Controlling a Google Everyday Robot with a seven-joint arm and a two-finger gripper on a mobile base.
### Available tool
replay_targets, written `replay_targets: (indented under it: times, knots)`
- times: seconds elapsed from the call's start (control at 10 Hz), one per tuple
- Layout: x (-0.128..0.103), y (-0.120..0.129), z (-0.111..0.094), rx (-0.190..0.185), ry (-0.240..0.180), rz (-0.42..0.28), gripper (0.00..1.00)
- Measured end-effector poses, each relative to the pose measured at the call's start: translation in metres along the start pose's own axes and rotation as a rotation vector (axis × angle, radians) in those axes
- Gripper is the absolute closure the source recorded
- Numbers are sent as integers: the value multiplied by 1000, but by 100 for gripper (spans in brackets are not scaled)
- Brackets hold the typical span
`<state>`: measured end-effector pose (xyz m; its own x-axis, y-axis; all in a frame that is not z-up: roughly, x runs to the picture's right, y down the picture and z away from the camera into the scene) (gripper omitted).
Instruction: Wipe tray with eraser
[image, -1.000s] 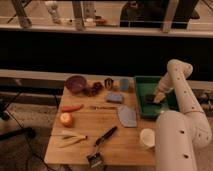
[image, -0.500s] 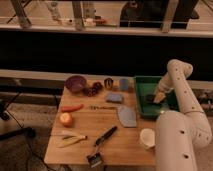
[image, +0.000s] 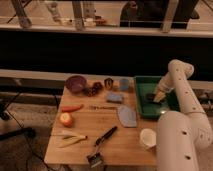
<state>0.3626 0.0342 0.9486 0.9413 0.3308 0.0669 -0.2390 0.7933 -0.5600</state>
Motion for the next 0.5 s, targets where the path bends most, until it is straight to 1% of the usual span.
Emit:
replay_targets:
  times: [0.1, 0.2, 0.3, 0.4, 0.5]
  knots:
    - [-1, -7, 0, 52, -17, -17, 100]
    - [-5, -18, -4, 190, -52, -61, 100]
    - [-4, -19, -7, 263, -66, -76, 100]
    - [-4, -19, -8, 312, -76, -88, 100]
    - [-8, -18, -7, 337, -92, -102, 100]
